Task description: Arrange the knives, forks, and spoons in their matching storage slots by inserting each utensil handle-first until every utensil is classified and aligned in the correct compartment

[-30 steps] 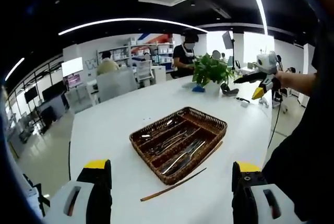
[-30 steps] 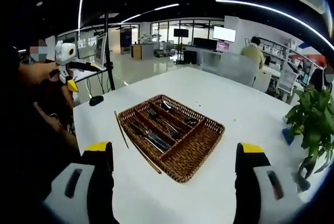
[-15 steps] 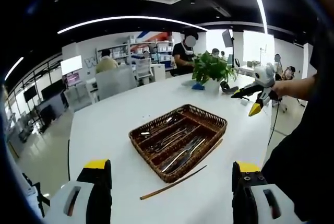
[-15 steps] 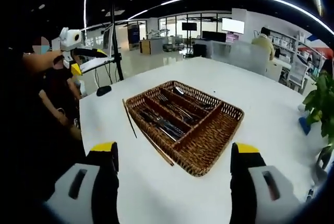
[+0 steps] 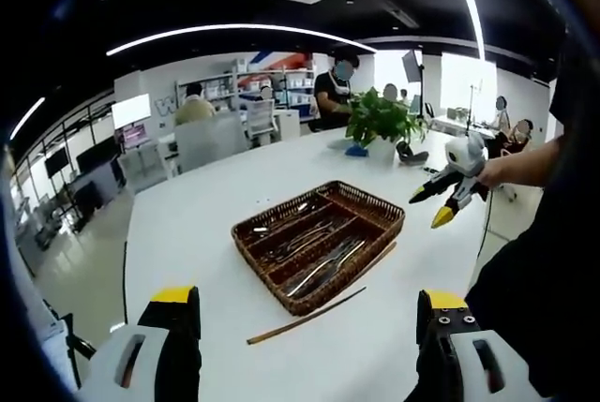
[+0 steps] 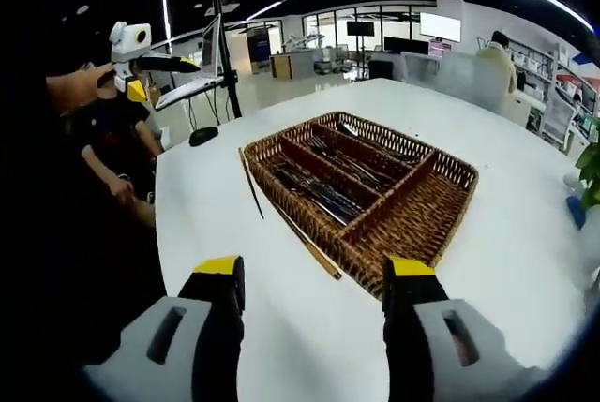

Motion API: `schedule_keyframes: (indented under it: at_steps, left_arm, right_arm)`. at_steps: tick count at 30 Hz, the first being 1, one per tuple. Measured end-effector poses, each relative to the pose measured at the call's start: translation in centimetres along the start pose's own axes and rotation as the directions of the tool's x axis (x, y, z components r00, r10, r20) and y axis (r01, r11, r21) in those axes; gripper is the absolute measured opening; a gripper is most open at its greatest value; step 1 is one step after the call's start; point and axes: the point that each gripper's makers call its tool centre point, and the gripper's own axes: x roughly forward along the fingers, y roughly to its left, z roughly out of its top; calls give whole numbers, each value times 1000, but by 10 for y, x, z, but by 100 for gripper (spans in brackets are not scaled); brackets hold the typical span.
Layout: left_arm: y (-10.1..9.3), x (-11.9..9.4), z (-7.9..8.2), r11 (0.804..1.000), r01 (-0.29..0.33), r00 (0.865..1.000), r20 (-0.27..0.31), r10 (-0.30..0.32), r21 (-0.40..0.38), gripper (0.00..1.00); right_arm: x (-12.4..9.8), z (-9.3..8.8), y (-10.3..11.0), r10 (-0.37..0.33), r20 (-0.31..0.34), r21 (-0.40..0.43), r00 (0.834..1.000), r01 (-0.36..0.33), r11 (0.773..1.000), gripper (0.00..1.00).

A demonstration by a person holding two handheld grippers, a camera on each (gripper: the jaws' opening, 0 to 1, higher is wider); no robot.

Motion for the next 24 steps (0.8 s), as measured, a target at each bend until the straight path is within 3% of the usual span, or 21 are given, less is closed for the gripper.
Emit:
schedule_keyframes:
  at_steps: [8, 14, 21, 24]
  left_arm:
    - [3, -7, -7, 1000, -15, 1000, -17, 14, -8, 100]
    - [4, -11, -12, 1000, -23, 999, -32, 23, -11, 100]
    - [8, -15, -15, 999, -34, 999, -43, 33, -18, 100]
    - [10, -15, -16, 999, -35, 998, -46, 34, -21, 100]
  right_arm:
    - [27, -22, 4, 26, -52, 22, 998, -25, 999, 47]
    - [41, -28, 4, 29, -54, 30, 998, -27, 999, 39]
    - [56, -30, 3, 39, -57, 17, 998, -38, 999, 37]
    - [62, -32, 2, 47, -58, 55, 997, -44, 997, 44]
